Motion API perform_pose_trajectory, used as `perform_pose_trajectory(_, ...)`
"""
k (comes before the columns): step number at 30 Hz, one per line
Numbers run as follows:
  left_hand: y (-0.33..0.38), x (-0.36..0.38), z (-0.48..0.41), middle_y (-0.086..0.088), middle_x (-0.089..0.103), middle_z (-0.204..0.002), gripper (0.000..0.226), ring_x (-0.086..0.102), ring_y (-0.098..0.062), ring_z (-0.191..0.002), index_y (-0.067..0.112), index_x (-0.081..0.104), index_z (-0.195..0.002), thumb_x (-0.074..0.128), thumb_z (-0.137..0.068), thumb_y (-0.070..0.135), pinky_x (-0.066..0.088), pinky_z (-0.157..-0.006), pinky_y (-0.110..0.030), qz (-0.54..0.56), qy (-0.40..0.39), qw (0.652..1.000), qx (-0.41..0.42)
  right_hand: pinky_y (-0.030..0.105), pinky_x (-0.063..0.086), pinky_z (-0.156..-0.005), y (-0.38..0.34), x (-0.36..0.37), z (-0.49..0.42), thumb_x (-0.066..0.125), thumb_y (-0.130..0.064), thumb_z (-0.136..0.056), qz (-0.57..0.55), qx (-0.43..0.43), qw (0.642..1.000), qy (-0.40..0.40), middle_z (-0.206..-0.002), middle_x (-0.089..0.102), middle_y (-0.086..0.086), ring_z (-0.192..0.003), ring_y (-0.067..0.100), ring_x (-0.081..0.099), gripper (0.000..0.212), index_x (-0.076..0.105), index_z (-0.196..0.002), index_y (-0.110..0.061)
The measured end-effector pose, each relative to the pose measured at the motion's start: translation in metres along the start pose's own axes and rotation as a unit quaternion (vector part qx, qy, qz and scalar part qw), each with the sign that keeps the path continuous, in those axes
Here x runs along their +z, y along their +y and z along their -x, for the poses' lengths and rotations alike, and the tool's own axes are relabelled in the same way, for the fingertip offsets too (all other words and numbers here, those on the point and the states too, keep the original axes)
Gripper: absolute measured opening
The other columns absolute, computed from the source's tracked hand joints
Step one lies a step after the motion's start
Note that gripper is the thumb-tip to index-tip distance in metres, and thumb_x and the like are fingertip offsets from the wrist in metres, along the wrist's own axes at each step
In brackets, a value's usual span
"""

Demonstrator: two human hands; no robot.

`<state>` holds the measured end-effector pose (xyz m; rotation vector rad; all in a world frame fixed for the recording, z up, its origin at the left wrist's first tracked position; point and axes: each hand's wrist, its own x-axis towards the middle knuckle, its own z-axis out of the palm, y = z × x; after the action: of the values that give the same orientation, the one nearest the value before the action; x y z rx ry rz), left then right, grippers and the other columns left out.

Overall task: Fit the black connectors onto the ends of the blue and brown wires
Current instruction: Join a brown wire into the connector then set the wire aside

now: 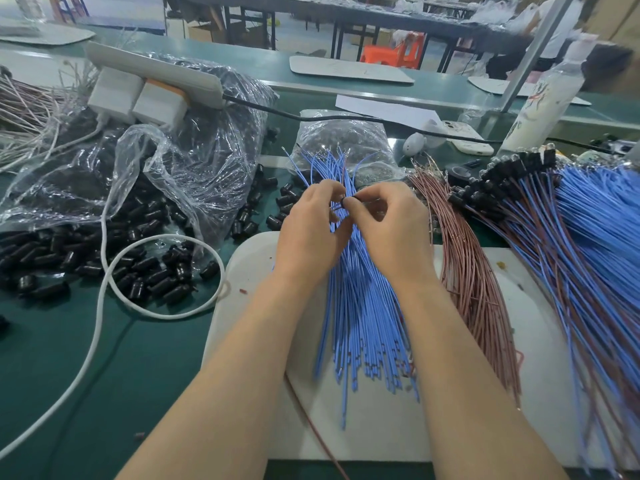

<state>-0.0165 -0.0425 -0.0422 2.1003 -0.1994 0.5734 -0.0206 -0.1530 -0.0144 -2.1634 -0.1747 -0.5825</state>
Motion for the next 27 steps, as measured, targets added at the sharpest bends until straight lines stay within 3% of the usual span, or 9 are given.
perform_pose_trajectory(4, -0.002, -0.002, -0.001, -0.002, 0.061, -0.097, 0.013, 0.059, -0.023, -0.081, 0.009, 0.061, -0.099, 0.061, -0.087, 0.014, 0.050, -0.075, -0.041, -0.070, 0.011, 0.997, 0.001, 0.010, 0.042, -0.070, -0.002, 0.001, 0.001, 0.072, -0.023, -0.084, -0.003, -0.012, 1.000, 0.015, -0.091, 0.063, 0.005, -0.071, 0.007, 0.058, 0.014, 0.068, -0.086, -0.010)
perform_pose_trajectory(10, 0.002, -0.002, 0.000, -0.008, 0.062, -0.084, 0.013, 0.057, -0.027, -0.076, 0.002, 0.060, -0.085, 0.056, -0.091, 0.012, 0.048, -0.072, -0.044, -0.055, 0.024, 0.998, 0.012, 0.012, 0.046, -0.070, -0.004, -0.001, 0.001, 0.072, -0.032, -0.083, -0.025, 0.007, 1.000, -0.011, -0.086, 0.066, -0.001, -0.073, 0.005, 0.061, 0.015, 0.067, -0.081, -0.017)
perform_pose_trajectory(12, 0.001, -0.002, -0.002, -0.009, 0.064, -0.085, 0.011, 0.059, -0.028, -0.078, 0.002, 0.060, -0.087, 0.057, -0.091, 0.012, 0.050, -0.073, -0.044, -0.047, 0.024, 0.999, -0.005, 0.022, 0.052, -0.076, -0.003, -0.005, -0.001, 0.067, -0.031, -0.086, -0.060, 0.036, 0.997, -0.020, -0.082, 0.069, -0.002, -0.074, 0.008, 0.065, 0.015, 0.068, -0.082, -0.017)
perform_pose_trajectory(15, 0.000, -0.003, -0.003, -0.007, 0.066, -0.085, 0.006, 0.060, -0.027, -0.079, 0.004, 0.060, -0.086, 0.061, -0.087, 0.009, 0.050, -0.075, -0.043, -0.042, 0.035, 0.998, -0.019, 0.036, 0.057, -0.077, -0.002, -0.013, -0.005, 0.059, -0.011, -0.089, -0.124, 0.075, 0.989, -0.014, -0.081, 0.069, -0.002, -0.077, 0.017, 0.069, 0.008, 0.067, -0.089, -0.014)
perform_pose_trajectory(18, 0.000, -0.003, -0.003, -0.007, 0.065, -0.082, 0.004, 0.060, -0.027, -0.077, 0.003, 0.059, -0.083, 0.062, -0.085, 0.006, 0.050, -0.073, -0.044, -0.031, 0.034, 0.999, -0.017, 0.027, 0.057, -0.072, -0.003, -0.019, -0.006, 0.058, -0.003, -0.088, -0.156, 0.067, 0.985, -0.027, -0.083, 0.069, 0.000, -0.077, 0.017, 0.069, 0.013, 0.066, -0.090, -0.013)
perform_pose_trajectory(23, -0.001, -0.003, -0.003, -0.006, 0.065, -0.078, 0.003, 0.060, -0.029, -0.074, 0.005, 0.060, -0.080, 0.060, -0.083, 0.004, 0.050, -0.070, -0.045, -0.017, 0.030, 0.999, -0.008, 0.025, 0.058, -0.073, -0.010, -0.024, -0.004, 0.062, -0.003, -0.085, -0.172, 0.042, 0.982, -0.074, -0.074, 0.070, -0.002, -0.072, 0.013, 0.070, 0.018, 0.068, -0.081, -0.020)
perform_pose_trajectory(27, -0.002, -0.002, -0.003, -0.004, 0.065, -0.078, 0.004, 0.060, -0.027, -0.074, 0.006, 0.060, -0.080, 0.062, -0.083, 0.004, 0.050, -0.070, -0.045, -0.024, 0.034, 0.999, -0.010, 0.027, 0.057, -0.078, -0.011, -0.026, -0.004, 0.063, -0.001, -0.085, -0.149, 0.010, 0.984, -0.094, -0.080, 0.070, 0.001, -0.079, 0.017, 0.069, 0.021, 0.065, -0.082, -0.021)
